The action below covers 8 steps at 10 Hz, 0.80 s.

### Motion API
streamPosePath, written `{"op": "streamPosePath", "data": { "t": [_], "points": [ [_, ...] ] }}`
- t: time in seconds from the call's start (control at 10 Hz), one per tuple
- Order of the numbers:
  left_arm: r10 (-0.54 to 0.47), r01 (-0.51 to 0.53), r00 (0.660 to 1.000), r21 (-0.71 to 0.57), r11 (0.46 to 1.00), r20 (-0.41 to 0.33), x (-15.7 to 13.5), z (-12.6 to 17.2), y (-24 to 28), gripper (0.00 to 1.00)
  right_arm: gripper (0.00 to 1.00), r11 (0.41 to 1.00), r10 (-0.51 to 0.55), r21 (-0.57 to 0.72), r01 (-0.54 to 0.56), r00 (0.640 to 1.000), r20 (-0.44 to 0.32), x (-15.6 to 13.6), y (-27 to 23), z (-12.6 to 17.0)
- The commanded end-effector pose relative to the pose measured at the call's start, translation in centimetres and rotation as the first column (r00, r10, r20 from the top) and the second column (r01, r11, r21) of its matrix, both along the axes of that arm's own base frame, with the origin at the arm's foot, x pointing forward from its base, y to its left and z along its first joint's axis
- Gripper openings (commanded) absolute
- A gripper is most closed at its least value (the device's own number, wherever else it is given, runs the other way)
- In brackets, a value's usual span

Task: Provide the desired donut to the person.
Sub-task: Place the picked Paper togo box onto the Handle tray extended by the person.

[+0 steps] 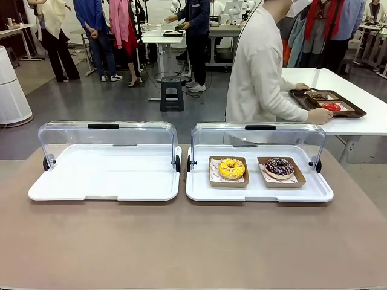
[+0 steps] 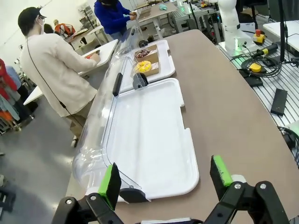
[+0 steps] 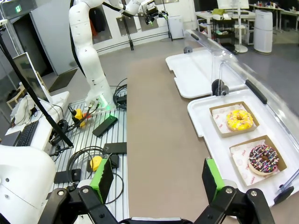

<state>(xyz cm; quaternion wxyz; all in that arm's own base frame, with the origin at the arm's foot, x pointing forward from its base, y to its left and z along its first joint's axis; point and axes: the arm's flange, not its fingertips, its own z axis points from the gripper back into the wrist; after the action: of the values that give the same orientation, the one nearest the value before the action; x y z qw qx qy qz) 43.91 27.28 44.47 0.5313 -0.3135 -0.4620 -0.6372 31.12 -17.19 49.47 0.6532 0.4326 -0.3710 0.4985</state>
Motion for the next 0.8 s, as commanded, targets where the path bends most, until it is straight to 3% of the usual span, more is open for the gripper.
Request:
{"op": "streamPosePath", "data": {
  "t": [0.0, 0.7],
  "points": [
    [-0.001, 0.001, 1.000, 0.003, 1.000, 0.001, 0.11, 0.09, -0.12, 1.00, 1.00, 1.000, 0.005, 0.012, -0.006, 1.000, 0.009, 0.08, -0.02, 0.03],
    [-0.001, 0.001, 1.000, 0.003, 1.000, 0.001, 0.11, 0.09, -0.12, 1.00, 1.00, 1.000, 0.005, 0.012, -0.006, 1.000, 0.009, 0.08, -0.02, 0.03]
  ]
}}
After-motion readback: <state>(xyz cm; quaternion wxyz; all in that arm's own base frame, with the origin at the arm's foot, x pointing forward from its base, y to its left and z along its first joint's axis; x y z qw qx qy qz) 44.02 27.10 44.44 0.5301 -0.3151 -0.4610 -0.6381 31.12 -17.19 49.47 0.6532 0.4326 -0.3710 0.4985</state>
